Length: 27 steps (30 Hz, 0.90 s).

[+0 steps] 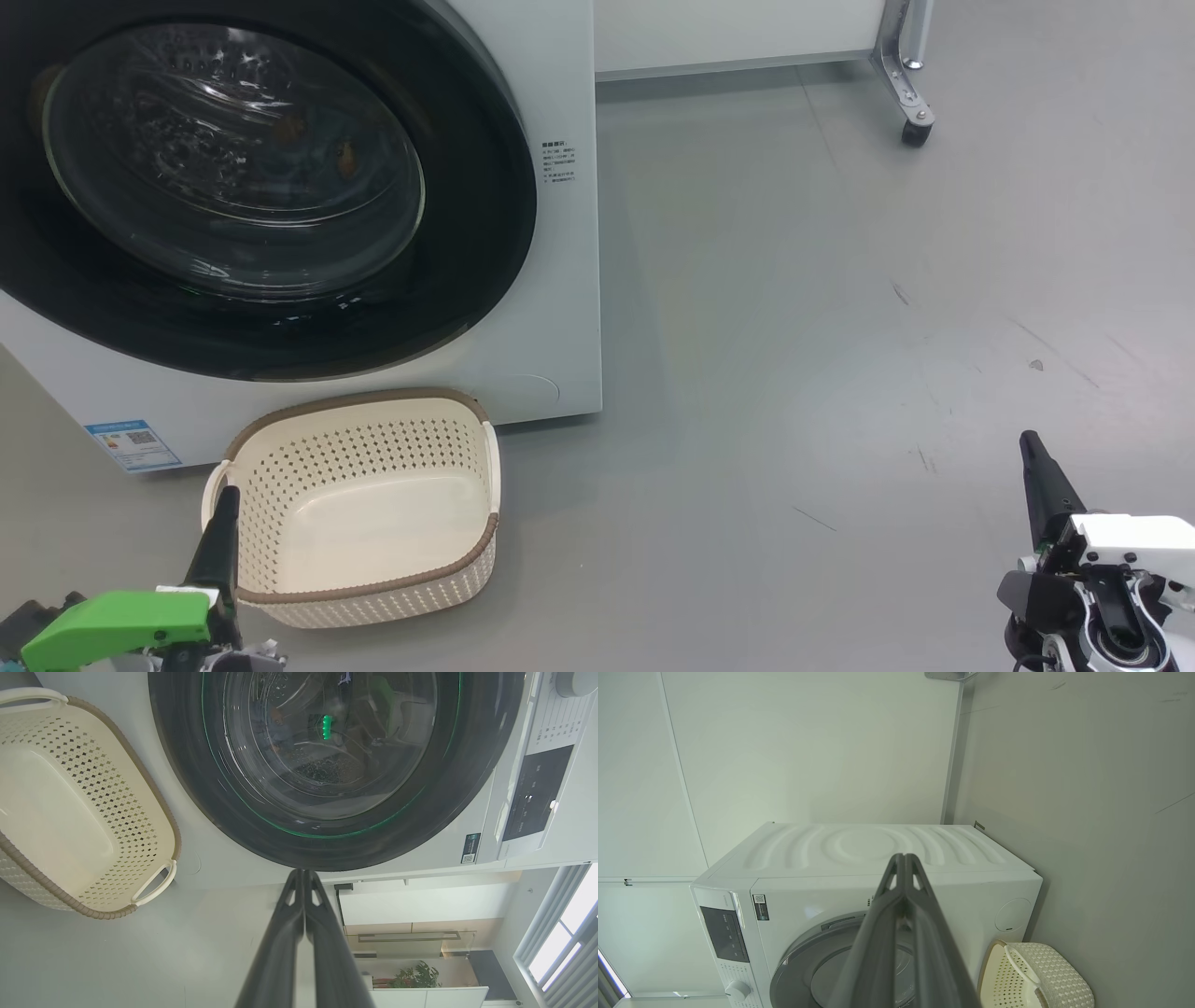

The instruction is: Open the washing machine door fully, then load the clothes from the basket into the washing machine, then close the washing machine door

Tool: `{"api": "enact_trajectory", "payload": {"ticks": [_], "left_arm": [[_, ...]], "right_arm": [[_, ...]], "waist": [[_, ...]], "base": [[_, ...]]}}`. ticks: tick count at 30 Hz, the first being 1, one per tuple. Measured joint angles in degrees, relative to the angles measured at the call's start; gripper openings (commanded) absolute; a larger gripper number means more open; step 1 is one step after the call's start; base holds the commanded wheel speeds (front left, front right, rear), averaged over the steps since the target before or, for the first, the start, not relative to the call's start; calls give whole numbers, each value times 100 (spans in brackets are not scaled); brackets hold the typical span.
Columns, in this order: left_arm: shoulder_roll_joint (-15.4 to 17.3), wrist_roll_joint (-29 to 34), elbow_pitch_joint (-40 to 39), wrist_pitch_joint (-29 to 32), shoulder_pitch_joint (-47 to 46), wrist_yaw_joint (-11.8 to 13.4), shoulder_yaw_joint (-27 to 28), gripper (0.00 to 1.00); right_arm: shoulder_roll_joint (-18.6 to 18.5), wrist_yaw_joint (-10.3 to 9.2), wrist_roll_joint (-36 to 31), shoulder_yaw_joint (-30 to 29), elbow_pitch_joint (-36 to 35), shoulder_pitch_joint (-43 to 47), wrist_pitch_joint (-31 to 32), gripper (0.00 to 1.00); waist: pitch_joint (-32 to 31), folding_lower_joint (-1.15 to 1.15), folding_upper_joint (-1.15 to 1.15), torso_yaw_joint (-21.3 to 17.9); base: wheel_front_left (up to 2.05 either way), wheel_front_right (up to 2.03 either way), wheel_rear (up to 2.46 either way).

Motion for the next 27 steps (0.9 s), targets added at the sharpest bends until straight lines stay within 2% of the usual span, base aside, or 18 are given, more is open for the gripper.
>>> {"api": "enact_trajectory", "payload": {"ticks": [27], "left_arm": [[-1, 0, 22, 10, -5, -2, 15, 0]], "right_arm": [[4, 0, 0, -11, -1, 0, 1, 0]], "waist": [[0, 0, 0, 0]], "base": [[0, 0, 0]]}}
